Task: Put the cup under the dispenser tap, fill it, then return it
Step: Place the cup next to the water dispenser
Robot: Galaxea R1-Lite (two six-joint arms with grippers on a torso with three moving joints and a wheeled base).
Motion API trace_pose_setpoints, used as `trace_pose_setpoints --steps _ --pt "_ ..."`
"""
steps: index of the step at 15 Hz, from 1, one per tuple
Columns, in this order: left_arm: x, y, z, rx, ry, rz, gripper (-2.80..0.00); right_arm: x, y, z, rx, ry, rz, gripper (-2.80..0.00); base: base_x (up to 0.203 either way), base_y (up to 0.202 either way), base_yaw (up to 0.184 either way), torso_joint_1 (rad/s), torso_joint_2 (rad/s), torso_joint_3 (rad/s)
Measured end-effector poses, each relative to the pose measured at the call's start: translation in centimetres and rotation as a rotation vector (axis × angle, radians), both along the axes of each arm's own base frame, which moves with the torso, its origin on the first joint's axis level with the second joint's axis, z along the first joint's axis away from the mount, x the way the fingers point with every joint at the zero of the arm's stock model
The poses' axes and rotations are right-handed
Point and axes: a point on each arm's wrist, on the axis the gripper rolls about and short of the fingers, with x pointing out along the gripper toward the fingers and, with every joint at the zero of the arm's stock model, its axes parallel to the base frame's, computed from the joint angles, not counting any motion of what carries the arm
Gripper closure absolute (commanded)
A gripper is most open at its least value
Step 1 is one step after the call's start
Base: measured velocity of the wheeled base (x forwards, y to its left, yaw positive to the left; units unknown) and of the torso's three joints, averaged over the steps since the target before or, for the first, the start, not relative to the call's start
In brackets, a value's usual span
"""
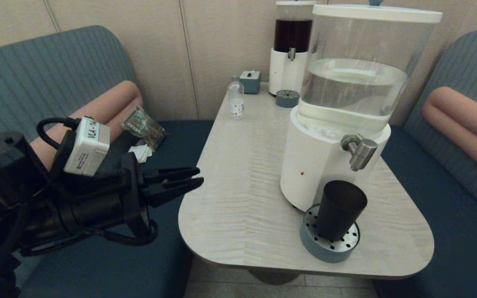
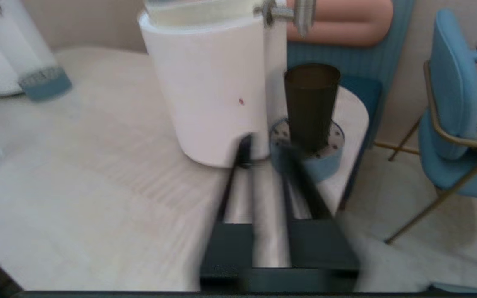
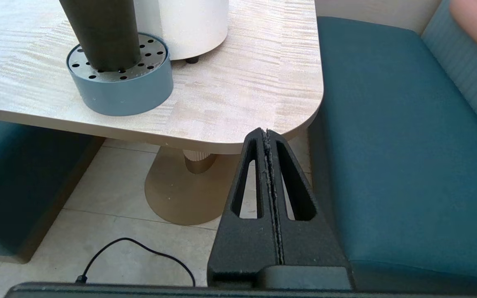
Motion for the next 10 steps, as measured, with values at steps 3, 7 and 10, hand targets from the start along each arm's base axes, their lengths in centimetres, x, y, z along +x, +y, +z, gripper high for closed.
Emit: trace_pose_setpoints --steps 3,7,10 --pt "-0.1 -0.6 -0.9 0.014 0.023 -0.031 -2.8 0.0 0.0 0.0 -0.001 0.0 0.0 0.0 0.0 0.0 0.0 0.0 0.0 0.0" --pt "-0.2 -1.1 -1.8 0.039 -0.006 -0.051 -2.8 0.0 0.0 0.0 0.0 0.0 0.0 0.0 0.0 0.0 0.0 0.0 0.0 0.0" --pt "-0.7 -2.9 -3.4 0.057 0.036 -0.127 -2.8 0.0 0.0 0.0 -0.001 0.0 0.0 0.0 0.0 0.0 0.0 0.0 0.0 0.0"
